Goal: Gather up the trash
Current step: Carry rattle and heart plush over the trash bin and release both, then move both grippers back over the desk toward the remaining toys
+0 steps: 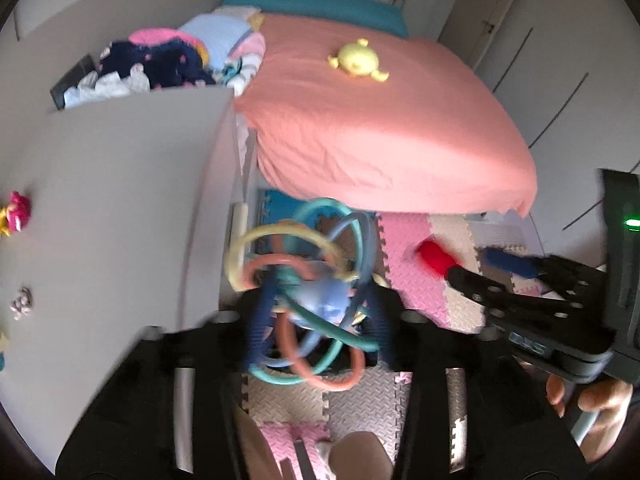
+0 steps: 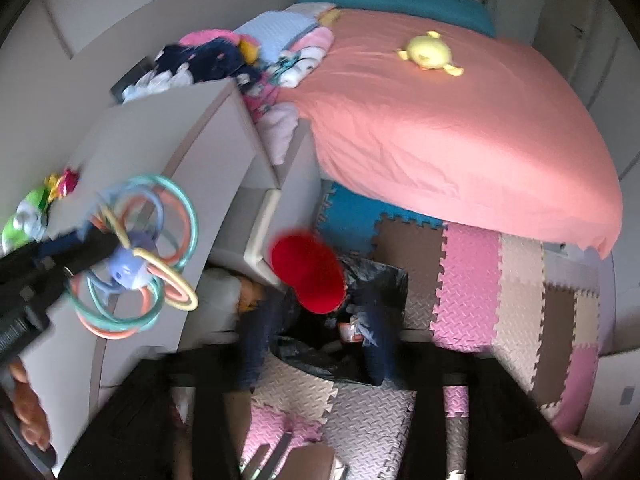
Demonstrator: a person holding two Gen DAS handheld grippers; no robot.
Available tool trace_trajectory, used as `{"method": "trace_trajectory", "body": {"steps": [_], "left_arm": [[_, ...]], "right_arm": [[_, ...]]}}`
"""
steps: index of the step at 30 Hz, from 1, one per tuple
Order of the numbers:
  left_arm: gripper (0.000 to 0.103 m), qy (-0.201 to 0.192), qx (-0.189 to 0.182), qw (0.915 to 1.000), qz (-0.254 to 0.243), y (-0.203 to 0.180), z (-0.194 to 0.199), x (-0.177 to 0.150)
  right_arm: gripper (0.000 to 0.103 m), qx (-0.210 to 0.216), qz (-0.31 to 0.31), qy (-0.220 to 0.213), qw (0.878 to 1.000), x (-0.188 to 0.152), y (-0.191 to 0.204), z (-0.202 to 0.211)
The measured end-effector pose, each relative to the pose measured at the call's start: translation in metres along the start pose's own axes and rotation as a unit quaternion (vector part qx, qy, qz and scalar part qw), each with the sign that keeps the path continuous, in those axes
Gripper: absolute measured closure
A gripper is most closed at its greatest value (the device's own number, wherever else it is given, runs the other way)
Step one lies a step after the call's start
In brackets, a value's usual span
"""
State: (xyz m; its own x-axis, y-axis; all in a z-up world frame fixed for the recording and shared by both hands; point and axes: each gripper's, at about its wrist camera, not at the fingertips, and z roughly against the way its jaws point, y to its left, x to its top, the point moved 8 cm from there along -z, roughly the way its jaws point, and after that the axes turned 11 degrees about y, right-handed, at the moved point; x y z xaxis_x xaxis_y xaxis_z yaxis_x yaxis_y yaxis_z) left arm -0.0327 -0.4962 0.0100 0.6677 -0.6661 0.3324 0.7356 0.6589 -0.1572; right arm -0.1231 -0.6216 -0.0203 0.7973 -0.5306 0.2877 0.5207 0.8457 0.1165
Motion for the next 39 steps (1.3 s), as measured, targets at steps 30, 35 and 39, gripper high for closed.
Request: {"method": "trace_trajectory", "body": {"steps": [30, 35, 39], "left_arm": [[0.013, -0.014, -0.011, 0.9995, 0.025, 0.007, 0.000, 0.009], [0.013, -0.020, -0.011, 0.9991, 0.035, 0.023, 0.010, 0.003], [0.013, -0.028, -0.008, 0.9987, 0.041, 0.037, 0.021, -0.001]], "right_arm": [[0.040, 0.007, -0.011, 0.006, 1.000, 0.000, -0.009, -0.011], [0.040, 0.008, 0.001, 0.001, 1.000, 0.003, 0.010, -0.005], [0.040, 0.011, 0.011, -0.003, 1.000, 0.006, 0.026, -0.001]]}}
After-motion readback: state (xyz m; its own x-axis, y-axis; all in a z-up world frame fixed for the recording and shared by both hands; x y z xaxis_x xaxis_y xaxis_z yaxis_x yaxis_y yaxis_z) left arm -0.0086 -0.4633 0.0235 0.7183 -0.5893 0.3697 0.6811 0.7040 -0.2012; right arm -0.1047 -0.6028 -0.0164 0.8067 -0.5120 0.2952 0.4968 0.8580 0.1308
